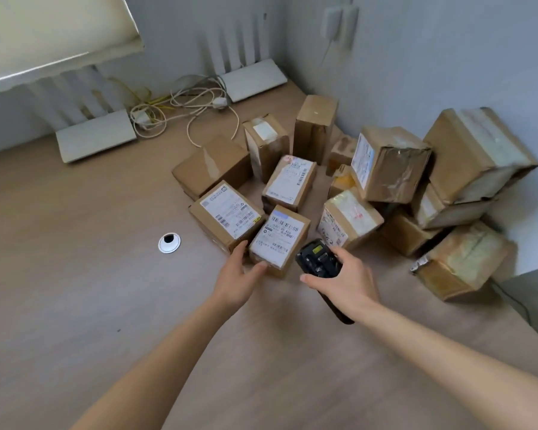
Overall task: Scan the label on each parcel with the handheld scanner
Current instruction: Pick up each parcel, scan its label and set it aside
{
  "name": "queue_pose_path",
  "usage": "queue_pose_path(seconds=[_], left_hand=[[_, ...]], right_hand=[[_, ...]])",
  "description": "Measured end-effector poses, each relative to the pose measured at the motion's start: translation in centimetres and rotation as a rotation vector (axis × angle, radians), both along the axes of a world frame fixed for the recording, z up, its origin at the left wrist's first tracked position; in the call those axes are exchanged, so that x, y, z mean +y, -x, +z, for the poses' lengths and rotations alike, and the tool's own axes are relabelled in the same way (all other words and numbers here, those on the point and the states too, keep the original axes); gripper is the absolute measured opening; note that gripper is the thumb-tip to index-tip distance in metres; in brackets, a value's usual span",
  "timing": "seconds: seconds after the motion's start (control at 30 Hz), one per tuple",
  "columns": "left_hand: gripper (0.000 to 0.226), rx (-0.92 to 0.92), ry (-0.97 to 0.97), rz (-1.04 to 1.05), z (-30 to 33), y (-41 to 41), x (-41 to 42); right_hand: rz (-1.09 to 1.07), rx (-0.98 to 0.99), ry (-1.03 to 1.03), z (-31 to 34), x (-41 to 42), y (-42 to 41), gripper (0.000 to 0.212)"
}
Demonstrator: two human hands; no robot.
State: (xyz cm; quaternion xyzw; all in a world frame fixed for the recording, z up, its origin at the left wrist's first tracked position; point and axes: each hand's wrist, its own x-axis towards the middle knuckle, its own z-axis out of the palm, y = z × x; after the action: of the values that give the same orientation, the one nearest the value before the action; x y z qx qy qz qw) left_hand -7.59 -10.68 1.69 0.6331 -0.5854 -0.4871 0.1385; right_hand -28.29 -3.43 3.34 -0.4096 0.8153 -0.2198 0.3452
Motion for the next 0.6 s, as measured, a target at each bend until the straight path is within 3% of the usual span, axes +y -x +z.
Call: queue_pose_path(seconds=[0.1,0.27,0.4,0.6], left_hand=[[0.060,0.040,-0.034,0.094,-1.6,0.3,-0.1],[0.046,0.099,-0.072,0.138,-3.1,0.7,-0.3],[0.040,0.260,-0.170,0.223,-3.1,1.9,-0.7],[0.017,0.359,-0.179,0.291,-2.8,2.8,0.1]], right_hand=[[0.039,-0.032,0.016,-1.8,-1.8,0.3,0.064],[0.060,-0.118,0.037,-3.6,-3.2,0.6,0.084],[0.097,-0.220,0.069,-4.2,-3.6,1.1,0.082],[0.124,-0.315,0.092,-4.5,-3.0,2.0,0.079]])
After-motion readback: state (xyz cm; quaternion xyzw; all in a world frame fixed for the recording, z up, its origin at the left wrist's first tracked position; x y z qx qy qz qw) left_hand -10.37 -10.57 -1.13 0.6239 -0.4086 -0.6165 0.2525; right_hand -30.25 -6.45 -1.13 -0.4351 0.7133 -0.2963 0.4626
